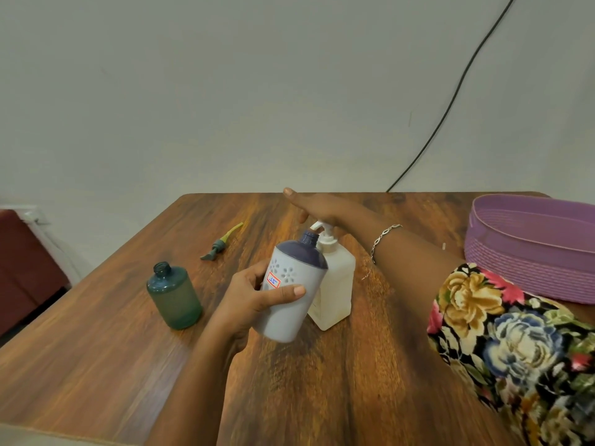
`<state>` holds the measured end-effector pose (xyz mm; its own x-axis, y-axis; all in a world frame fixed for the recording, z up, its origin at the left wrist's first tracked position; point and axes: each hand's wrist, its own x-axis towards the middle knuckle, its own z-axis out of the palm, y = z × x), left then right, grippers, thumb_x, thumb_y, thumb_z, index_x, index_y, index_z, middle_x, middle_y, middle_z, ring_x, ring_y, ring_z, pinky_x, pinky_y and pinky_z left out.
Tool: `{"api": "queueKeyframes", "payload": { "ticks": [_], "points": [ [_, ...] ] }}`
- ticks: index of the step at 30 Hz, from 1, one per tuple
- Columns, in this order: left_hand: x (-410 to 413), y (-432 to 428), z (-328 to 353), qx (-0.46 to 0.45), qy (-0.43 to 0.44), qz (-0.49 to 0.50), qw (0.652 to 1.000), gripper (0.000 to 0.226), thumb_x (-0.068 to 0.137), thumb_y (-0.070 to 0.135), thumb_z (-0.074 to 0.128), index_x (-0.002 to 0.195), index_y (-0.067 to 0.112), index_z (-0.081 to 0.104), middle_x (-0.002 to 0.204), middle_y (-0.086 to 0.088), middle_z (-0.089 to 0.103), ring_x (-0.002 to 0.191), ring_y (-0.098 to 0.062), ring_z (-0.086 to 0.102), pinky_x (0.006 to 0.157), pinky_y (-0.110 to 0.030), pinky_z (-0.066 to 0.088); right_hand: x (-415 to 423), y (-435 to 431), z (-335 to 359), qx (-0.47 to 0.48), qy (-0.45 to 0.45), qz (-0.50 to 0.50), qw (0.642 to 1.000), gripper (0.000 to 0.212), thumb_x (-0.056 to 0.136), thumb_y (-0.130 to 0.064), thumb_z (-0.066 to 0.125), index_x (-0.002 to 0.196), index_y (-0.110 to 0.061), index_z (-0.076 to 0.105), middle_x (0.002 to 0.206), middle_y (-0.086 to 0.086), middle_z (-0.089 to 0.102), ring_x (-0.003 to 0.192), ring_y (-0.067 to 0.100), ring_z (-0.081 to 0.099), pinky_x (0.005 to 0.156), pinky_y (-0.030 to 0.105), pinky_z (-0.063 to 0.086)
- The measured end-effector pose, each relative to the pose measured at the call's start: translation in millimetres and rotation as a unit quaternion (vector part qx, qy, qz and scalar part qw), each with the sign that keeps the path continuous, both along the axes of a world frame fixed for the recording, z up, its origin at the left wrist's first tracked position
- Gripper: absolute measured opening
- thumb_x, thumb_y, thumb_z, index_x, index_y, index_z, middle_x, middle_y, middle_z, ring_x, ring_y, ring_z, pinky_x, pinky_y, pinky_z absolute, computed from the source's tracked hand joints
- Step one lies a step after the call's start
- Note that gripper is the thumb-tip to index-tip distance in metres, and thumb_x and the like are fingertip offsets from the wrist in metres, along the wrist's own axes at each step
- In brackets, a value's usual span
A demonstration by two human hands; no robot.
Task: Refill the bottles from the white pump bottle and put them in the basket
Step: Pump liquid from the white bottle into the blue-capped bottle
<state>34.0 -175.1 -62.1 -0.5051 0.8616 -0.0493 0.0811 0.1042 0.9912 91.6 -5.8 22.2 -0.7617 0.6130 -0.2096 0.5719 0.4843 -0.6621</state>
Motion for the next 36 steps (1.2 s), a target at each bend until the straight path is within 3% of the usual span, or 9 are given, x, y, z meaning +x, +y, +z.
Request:
{"api": "queueKeyframes", "payload": {
  "ticks": [4,8,12,15,19,23,28,33,36],
  "points": [
    [0.8,-0.5,-3.9,-0.001,-0.006,0.003,1.0,0.071,0.041,0.042,0.081,0.105,0.015,0.067,0.097,-0.006,0.072,0.089,-0.025,0.068,0.074,-0.037,0.056,-5.3,-2.5,-7.5,0.054,-0.046,0.025,0.997,0.076,0.094,-0.062,0.018,0.137,-0.006,0.045,0.142,0.013,0.044,0.125,0.029,0.045,0.087,0.032,0.035],
    [-0.1,-1.7,-2.3,0.0,-0.005,0.004,1.0,0.071,0.039,0.042,0.08,0.104,0.017,0.067,0.095,-0.006,0.072,0.087,-0.024,0.068,0.07,-0.033,0.055,-4.2,-0.4,-6.9,0.028,-0.009,0.008,1.0,0.08,0.092,-0.066,0.018,0.132,-0.004,0.051,0.14,0.013,0.045,0.117,0.026,0.05,0.079,0.03,0.039],
    [0.6,0.5,-0.1,-0.002,0.0,-0.004,1.0,0.071,0.04,0.042,0.08,0.106,0.016,0.067,0.096,-0.005,0.072,0.087,-0.023,0.068,0.069,-0.032,0.055,-1.1,4.0,-0.5,0.005,0.017,-0.005,1.0,0.082,0.091,-0.067,0.019,0.132,-0.003,0.048,0.138,0.021,0.047,0.128,0.034,0.045,0.098,0.039,0.041],
    [-0.6,-0.1,0.8,0.002,0.001,-0.004,1.0,0.072,0.041,0.042,0.08,0.106,0.017,0.067,0.097,-0.005,0.072,0.088,-0.024,0.068,0.069,-0.033,0.055,0.9,2.5,-0.1,-0.011,0.03,-0.008,0.999,0.079,0.091,-0.065,0.022,0.132,-0.003,0.049,0.139,0.018,0.045,0.124,0.032,0.045,0.083,0.034,0.038],
    [0.6,3.1,2.0,0.005,-0.002,-0.004,1.0,0.069,0.041,0.04,0.081,0.105,0.017,0.068,0.096,-0.006,0.072,0.086,-0.023,0.069,0.069,-0.033,0.055,1.9,2.8,-4.2,0.019,-0.015,0.005,1.0,0.073,0.093,-0.062,0.03,0.134,-0.004,0.048,0.135,0.015,0.049,0.117,0.031,0.052,0.083,0.035,0.044],
    [-1.3,0.3,-1.1,0.01,-0.01,0.006,1.0,0.065,0.041,0.038,0.083,0.101,0.015,0.069,0.095,-0.008,0.072,0.086,-0.025,0.069,0.072,-0.037,0.056,-5.0,1.5,-7.5,0.044,-0.026,0.008,0.999,0.075,0.091,-0.064,0.03,0.124,-0.001,0.056,0.127,0.019,0.056,0.078,0.022,0.053,0.056,0.027,0.037],
    [-0.6,0.6,-0.9,0.004,-0.001,-0.005,1.0,0.07,0.041,0.04,0.081,0.104,0.014,0.067,0.095,-0.007,0.072,0.085,-0.022,0.069,0.07,-0.033,0.056,-3.9,10.4,-6.5,0.014,0.035,0.0,0.999,0.075,0.092,-0.063,0.03,0.122,-0.001,0.058,0.122,0.018,0.06,0.11,0.032,0.057,0.076,0.033,0.041],
    [-2.8,-2.3,0.7,0.008,-0.012,-0.012,1.0,0.066,0.04,0.041,0.08,0.101,0.018,0.067,0.093,-0.002,0.073,0.083,-0.017,0.069,0.065,-0.028,0.055,-2.1,5.3,-1.8,0.023,0.016,0.008,1.0,0.073,0.091,-0.063,0.031,0.123,-0.003,0.057,0.13,0.017,0.054,0.106,0.029,0.055,0.06,0.029,0.038],
    [0.1,0.1,0.3,0.012,-0.016,-0.012,1.0,0.066,0.039,0.04,0.08,0.1,0.017,0.067,0.092,-0.003,0.073,0.081,-0.017,0.069,0.066,-0.029,0.056,-4.4,6.6,-7.3,0.063,-0.024,0.022,0.997,0.069,0.094,-0.059,0.031,0.126,-0.004,0.055,0.133,0.014,0.052,0.106,0.027,0.053,0.073,0.029,0.04]
  ]
}}
